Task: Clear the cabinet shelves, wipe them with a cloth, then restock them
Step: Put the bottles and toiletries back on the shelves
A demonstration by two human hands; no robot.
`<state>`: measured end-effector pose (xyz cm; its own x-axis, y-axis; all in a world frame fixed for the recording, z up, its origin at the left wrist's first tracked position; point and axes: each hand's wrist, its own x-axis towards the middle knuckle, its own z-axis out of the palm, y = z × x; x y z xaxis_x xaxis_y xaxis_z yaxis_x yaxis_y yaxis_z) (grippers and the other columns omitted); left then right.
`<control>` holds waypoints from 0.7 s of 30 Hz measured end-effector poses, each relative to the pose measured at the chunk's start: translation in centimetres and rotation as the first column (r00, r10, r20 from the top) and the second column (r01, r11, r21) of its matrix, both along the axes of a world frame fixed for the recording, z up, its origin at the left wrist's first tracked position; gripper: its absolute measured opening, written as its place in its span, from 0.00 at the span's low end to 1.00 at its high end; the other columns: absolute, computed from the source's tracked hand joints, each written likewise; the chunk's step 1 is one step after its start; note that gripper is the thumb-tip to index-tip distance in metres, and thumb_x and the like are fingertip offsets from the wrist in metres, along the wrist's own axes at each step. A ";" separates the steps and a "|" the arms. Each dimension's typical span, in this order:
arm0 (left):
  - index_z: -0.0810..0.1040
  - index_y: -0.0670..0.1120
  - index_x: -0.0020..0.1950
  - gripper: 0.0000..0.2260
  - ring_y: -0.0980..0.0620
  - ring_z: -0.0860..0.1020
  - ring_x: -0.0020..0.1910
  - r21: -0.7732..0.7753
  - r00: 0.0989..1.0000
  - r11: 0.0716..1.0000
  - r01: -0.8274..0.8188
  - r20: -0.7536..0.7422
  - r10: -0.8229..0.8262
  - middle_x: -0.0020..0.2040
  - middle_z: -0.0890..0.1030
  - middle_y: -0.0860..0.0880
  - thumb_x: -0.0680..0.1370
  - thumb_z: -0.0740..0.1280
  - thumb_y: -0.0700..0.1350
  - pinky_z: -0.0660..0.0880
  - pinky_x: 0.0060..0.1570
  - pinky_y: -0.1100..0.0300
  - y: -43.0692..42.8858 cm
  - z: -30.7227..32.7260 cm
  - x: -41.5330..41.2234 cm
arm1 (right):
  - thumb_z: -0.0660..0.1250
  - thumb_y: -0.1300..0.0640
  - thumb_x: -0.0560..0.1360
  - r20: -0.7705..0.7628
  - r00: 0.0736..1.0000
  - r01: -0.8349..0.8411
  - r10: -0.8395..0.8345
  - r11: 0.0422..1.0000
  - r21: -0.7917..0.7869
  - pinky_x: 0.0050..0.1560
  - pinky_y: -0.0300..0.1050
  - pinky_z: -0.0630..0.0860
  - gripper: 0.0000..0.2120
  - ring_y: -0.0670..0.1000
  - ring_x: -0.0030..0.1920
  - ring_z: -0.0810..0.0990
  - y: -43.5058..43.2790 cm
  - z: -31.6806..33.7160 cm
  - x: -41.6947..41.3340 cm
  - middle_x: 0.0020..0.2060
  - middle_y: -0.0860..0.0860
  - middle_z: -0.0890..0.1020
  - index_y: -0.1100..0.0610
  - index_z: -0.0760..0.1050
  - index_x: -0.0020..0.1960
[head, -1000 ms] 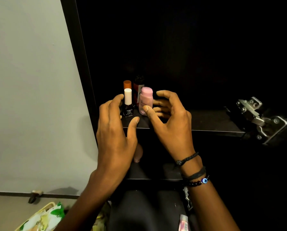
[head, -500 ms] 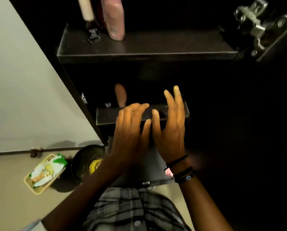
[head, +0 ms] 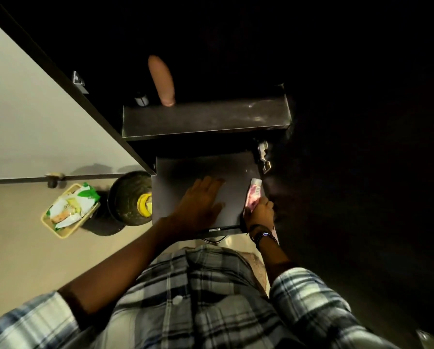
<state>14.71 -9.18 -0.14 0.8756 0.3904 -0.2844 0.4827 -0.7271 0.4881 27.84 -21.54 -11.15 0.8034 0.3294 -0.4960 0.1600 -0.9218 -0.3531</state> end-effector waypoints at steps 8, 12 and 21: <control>0.67 0.44 0.69 0.32 0.41 0.71 0.59 -0.013 0.996 0.996 -0.086 -0.005 0.086 0.62 0.72 0.42 0.71 0.51 0.61 0.71 0.58 0.46 1.5 -1.0 -0.8 | 0.65 0.52 0.77 -0.219 0.961 0.209 -0.169 0.963 0.171 0.49 0.48 0.76 0.10 0.61 0.51 0.80 3.4 0.4 1.3 0.50 0.60 0.82 0.59 0.77 0.50; 0.71 0.44 0.66 0.28 0.40 0.74 0.58 -0.035 0.984 0.986 -0.164 0.057 0.166 0.61 0.74 0.42 0.72 0.54 0.58 0.72 0.58 0.46 2.6 -0.3 -1.2 | 0.72 0.62 0.70 -0.443 0.878 0.357 -0.179 0.863 0.358 0.44 0.62 0.81 0.13 0.62 0.43 0.83 3.4 1.8 1.4 0.35 0.54 0.81 0.51 0.74 0.30; 0.75 0.43 0.58 0.16 0.44 0.79 0.53 -0.122 0.831 0.918 -0.377 0.394 0.393 0.55 0.79 0.44 0.76 0.60 0.50 0.76 0.53 0.51 3.5 2.7 -1.6 | 0.70 0.67 0.72 -0.588 0.807 0.467 0.053 0.553 0.690 0.31 0.37 0.77 0.05 0.47 0.34 0.83 3.2 12.6 -1.9 0.36 0.51 0.85 0.61 0.79 0.47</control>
